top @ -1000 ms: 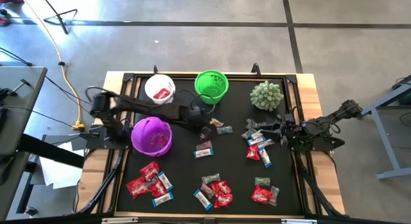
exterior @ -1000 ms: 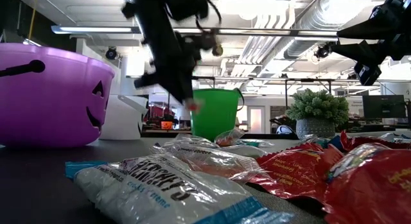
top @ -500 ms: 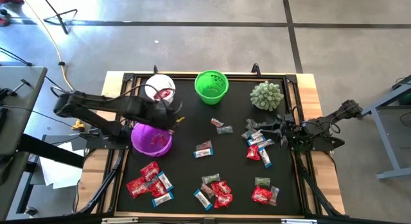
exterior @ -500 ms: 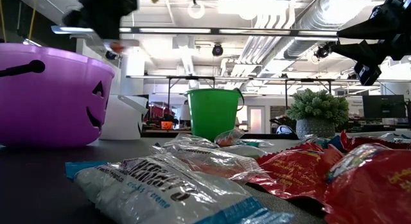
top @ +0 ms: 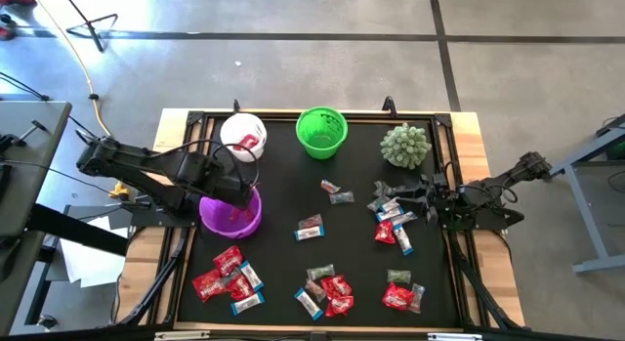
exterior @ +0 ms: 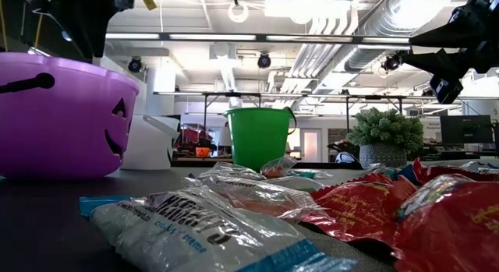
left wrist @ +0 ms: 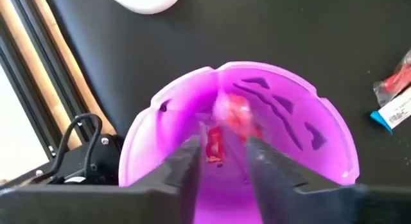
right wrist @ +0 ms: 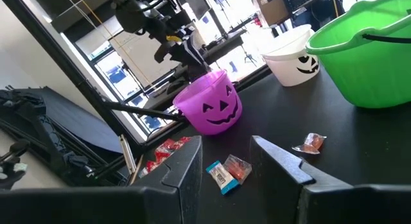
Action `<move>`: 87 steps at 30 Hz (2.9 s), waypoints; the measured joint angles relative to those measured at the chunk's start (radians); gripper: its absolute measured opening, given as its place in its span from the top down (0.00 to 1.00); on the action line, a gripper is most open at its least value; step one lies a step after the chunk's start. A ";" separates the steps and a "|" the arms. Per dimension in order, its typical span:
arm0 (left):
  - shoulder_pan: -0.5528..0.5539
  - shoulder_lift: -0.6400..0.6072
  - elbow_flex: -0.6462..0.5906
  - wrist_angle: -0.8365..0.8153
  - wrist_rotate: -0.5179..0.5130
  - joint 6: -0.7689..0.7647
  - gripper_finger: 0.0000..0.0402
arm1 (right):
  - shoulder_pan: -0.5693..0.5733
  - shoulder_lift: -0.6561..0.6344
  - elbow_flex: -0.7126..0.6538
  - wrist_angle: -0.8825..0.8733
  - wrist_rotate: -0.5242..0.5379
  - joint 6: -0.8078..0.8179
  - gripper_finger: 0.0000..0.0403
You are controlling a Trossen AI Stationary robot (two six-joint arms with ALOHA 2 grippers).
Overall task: Sort candy
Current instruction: Put the orange gummy into the violet bucket, then put the red gummy into the violet bucket
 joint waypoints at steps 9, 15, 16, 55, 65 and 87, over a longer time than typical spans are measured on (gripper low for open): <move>0.003 0.002 0.000 0.269 -0.020 0.248 0.54 | 0.000 0.000 0.000 0.000 0.000 0.000 0.69; 0.054 0.050 0.001 0.501 -0.015 0.384 0.54 | 0.000 0.000 0.000 0.000 0.000 0.000 0.69; 0.066 0.070 0.001 0.528 -0.012 0.402 0.54 | 0.000 0.000 0.000 0.000 0.000 0.000 0.69; 0.170 0.699 0.002 1.023 0.402 0.635 0.55 | 0.000 0.000 0.000 0.000 0.000 0.000 0.69; 0.180 0.706 0.003 1.008 0.394 0.617 0.75 | 0.000 0.000 0.000 0.000 0.000 0.000 0.69; 0.180 0.401 -0.001 0.734 0.264 0.590 0.95 | 0.000 0.001 0.000 0.000 0.000 0.000 0.69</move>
